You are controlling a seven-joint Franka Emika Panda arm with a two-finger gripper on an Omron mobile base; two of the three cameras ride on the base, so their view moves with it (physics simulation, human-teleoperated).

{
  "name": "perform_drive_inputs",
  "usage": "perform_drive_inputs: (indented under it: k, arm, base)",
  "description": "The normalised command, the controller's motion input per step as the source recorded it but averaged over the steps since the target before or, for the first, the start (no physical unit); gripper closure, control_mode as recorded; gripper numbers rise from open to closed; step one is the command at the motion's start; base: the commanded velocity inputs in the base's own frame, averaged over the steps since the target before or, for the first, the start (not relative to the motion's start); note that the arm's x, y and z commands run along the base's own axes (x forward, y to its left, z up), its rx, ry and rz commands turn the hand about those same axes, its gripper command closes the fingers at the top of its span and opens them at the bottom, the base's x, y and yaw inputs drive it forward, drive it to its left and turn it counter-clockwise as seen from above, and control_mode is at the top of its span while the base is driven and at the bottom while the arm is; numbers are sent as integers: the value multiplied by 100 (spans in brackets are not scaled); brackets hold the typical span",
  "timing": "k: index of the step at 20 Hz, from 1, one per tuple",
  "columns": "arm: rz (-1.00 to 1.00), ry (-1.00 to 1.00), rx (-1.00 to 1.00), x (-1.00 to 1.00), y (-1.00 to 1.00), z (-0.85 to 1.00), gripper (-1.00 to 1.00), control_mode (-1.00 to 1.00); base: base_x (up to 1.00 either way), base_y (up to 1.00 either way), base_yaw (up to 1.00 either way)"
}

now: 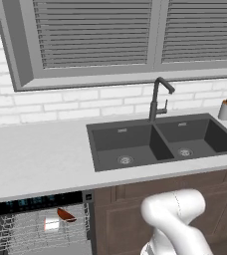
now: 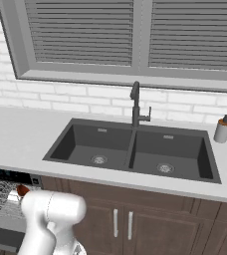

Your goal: Pick up the cup and bowl from the counter, place them in the dishwasher, and close the dishwasher door.

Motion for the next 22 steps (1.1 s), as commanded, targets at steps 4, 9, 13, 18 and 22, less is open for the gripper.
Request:
perform_drive_inputs:
  k: [4, 9, 13, 18, 22]
  arm:
    - [0, -22, 0, 58, 43, -49, -100, -100]
    - [2, -14, 0, 91, 62, -82, -100, -100]
    - [4, -12, 0, 100, 65, -92, -100, -100]
    - [4, -19, 0, 100, 54, -88, -100, -100]
    - [2, -42, 0, 100, 42, -38, -100, -100]
  base:
    - [0, 0, 0]
    - [0, 0, 0]
    - [0, 0, 0]
    - [0, 0, 0]
    - [0, 0, 0]
